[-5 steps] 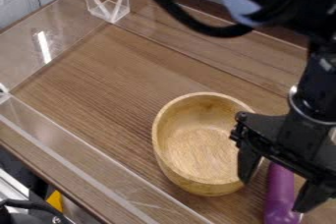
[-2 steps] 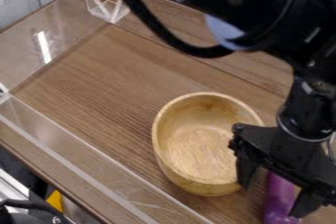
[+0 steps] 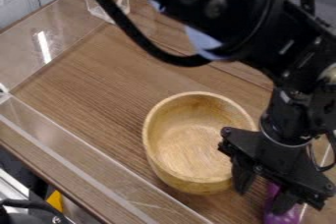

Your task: Put the purple eggplant in the brown bowl

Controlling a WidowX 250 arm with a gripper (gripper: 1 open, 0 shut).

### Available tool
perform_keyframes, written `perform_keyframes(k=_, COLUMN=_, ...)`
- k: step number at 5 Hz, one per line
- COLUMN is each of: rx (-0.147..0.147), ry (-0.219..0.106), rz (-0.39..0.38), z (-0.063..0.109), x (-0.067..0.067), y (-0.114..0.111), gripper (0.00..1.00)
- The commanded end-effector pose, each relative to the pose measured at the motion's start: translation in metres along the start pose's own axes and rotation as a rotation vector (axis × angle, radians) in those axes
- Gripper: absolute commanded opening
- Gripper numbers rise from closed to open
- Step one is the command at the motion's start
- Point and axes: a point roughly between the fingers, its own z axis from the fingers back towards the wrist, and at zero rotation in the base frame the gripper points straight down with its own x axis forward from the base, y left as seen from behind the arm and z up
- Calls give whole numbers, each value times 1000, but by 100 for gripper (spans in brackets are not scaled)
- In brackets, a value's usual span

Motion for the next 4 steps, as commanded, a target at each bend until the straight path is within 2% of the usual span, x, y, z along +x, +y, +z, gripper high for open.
perform_keyframes(k=1, rx=-35, ry=-62, rz=-3, z=14, x=2, y=-9, gripper=0)
perform_keyframes(k=2, rx=-50, ry=-71, rz=-43, z=9, x=5, y=-9, gripper=0)
perform_keyframes(k=4, rx=-52, ry=-62, rz=-158, z=16, x=-7, y=-7, gripper=0)
